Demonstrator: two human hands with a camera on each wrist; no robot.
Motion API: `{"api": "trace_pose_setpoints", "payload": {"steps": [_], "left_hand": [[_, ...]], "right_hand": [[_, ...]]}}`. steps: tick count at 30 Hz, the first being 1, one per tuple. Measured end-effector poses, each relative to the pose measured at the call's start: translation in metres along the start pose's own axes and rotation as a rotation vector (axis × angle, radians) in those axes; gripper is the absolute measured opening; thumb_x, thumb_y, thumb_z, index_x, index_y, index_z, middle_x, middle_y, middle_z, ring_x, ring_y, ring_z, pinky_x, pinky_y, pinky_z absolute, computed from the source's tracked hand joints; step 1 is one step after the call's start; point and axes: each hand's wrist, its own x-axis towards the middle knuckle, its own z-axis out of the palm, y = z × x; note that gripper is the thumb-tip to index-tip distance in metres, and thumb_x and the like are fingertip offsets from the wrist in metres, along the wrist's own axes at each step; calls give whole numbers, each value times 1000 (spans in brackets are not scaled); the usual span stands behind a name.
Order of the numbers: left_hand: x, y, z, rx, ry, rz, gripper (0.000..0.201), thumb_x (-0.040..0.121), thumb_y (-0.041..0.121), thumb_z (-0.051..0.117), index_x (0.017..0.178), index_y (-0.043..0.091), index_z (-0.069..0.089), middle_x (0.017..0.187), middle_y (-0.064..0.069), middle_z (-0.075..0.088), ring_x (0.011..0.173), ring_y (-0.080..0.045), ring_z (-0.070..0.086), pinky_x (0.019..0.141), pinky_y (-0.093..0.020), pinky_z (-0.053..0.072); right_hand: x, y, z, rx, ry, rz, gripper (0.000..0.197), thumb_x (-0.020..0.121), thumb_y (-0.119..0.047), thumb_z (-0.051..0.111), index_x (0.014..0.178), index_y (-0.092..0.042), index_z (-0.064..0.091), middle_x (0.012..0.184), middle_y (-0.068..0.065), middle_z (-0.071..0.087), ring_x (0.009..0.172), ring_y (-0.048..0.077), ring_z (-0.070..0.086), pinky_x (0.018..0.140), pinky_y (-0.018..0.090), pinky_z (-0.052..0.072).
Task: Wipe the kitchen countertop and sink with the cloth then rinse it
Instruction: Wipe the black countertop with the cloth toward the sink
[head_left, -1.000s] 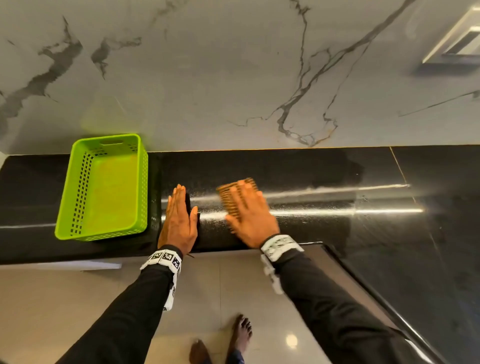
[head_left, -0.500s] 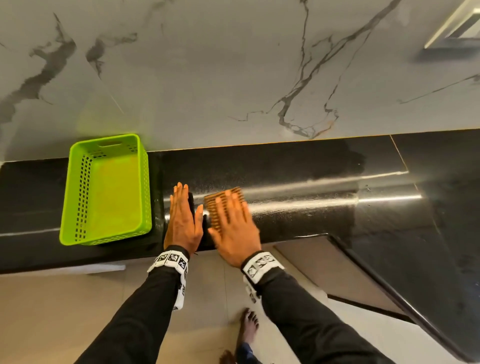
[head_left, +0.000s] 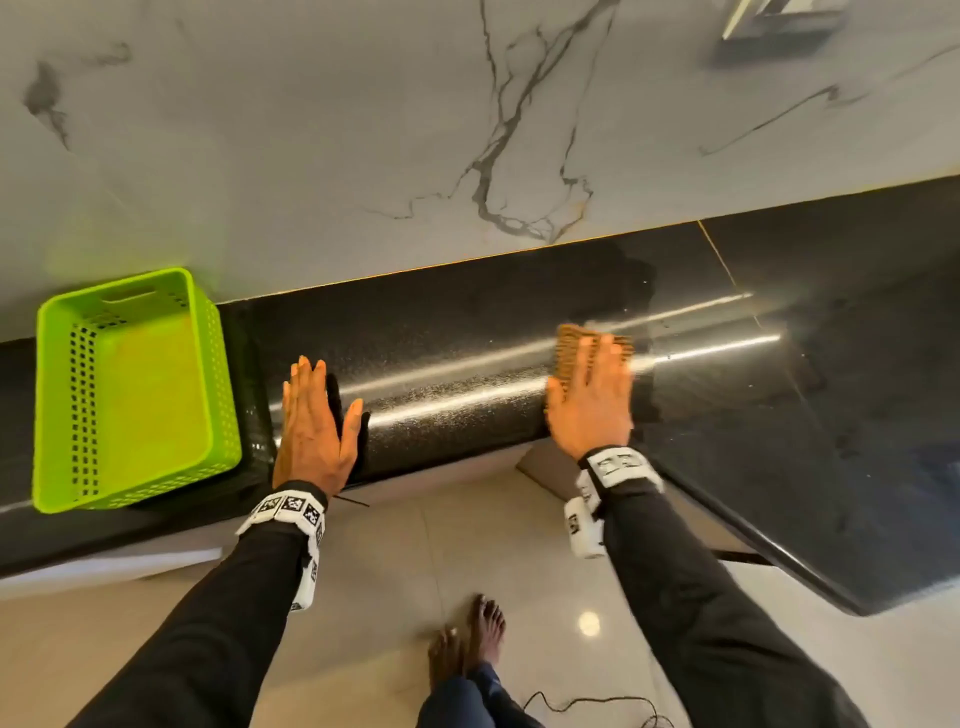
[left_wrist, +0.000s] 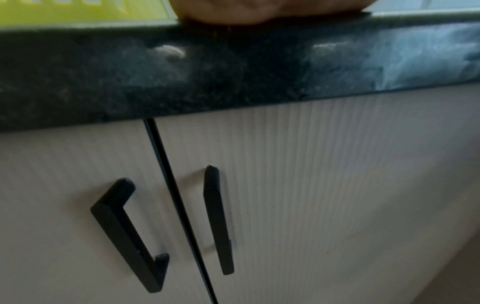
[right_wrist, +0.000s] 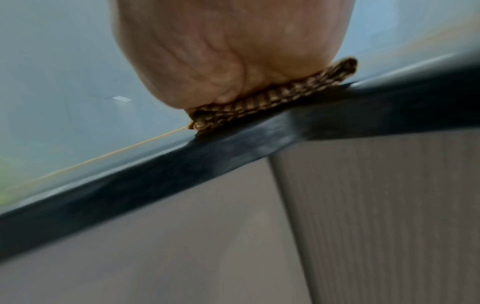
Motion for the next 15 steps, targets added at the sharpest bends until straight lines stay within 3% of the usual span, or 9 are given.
{"api": "trace_pose_setpoints", "payload": {"steps": [3, 6, 10, 15], "left_hand": [[2, 0, -1, 81, -52, 56, 73, 104, 44, 46, 161, 7, 20, 170, -16, 11, 159, -26, 4, 130, -42, 5], [-3, 11, 2, 127, -68, 84, 69, 104, 35, 48, 160, 5, 21, 169, -22, 10, 158, -34, 7, 128, -53, 12], [3, 98, 48, 82, -106, 134, 69, 102, 26, 56, 159, 5, 24, 167, -26, 10, 156, -41, 9, 126, -57, 11], [21, 226, 124, 71, -277, 306, 70, 102, 37, 50, 159, 5, 24, 168, -26, 6, 157, -40, 5, 126, -59, 10]], "right_hand": [[-7, -37, 12, 1, 12, -182, 80, 100, -54, 17, 161, -4, 8, 168, 24, 1, 156, 38, 2, 127, 52, 7], [-13, -22, 12, -4, -6, -242, 81, 100, -55, 12, 161, -3, 4, 168, 22, -3, 157, 33, -3, 128, 48, 4], [-37, 69, 3, 42, 17, -70, 81, 94, -45, 25, 160, -1, 11, 168, 21, 6, 157, 33, 5, 126, 50, 12], [-117, 190, 1, 23, 65, 129, 79, 98, -48, 26, 161, -4, 10, 169, 17, 5, 157, 29, 5, 126, 50, 16]]}}
